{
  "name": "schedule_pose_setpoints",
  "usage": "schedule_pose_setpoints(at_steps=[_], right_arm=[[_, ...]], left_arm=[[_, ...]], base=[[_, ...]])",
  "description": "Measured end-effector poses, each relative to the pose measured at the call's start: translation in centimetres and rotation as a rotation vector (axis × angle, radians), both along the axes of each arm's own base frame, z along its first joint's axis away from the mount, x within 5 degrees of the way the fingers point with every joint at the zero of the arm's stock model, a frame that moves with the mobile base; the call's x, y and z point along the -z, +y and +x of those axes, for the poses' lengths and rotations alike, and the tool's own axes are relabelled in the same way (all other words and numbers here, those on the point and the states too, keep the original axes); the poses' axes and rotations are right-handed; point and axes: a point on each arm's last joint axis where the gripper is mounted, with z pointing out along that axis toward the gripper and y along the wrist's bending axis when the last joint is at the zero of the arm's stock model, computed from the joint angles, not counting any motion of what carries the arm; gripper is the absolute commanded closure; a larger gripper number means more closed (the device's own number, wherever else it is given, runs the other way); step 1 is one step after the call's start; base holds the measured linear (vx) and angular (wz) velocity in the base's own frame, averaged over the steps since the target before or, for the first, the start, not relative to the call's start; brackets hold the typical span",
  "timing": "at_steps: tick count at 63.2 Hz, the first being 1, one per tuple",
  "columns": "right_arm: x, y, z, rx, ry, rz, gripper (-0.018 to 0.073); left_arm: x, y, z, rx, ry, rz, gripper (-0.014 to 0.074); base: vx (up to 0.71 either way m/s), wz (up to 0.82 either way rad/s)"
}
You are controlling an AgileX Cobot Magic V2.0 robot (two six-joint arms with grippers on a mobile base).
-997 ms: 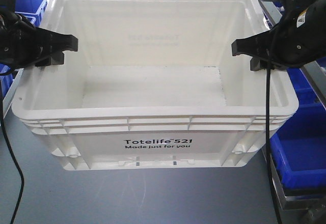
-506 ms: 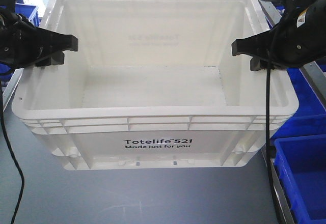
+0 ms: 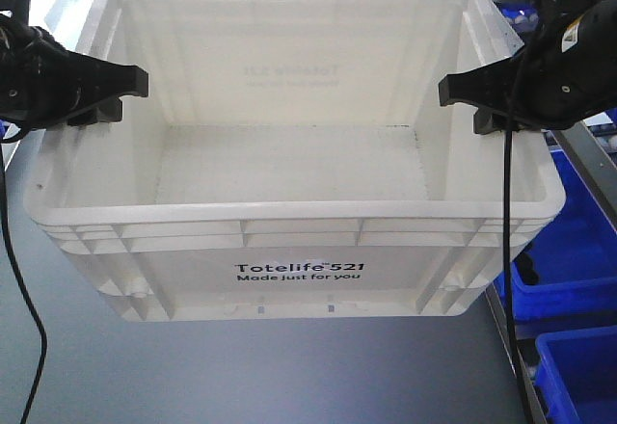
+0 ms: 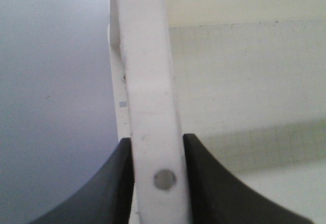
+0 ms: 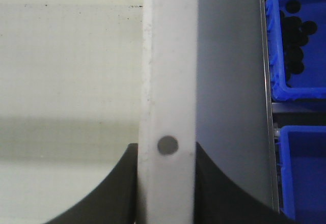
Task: Move bin from left to right shelf
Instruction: 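Carry the crate with both grippers across to the other shelving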
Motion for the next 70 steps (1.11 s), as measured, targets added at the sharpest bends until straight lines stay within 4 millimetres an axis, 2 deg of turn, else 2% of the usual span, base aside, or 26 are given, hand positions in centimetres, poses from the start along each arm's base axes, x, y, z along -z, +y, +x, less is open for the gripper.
schedule_pose_setpoints(at_steps=[70], right_arm=[[0.0,-0.01,0.0,0.0,0.0,-0.001,0.046]], left_arm=[[-0.01,0.0,0.02,0.0,-0.002,-0.001,0.0461]], base=[[0.42,0.02]])
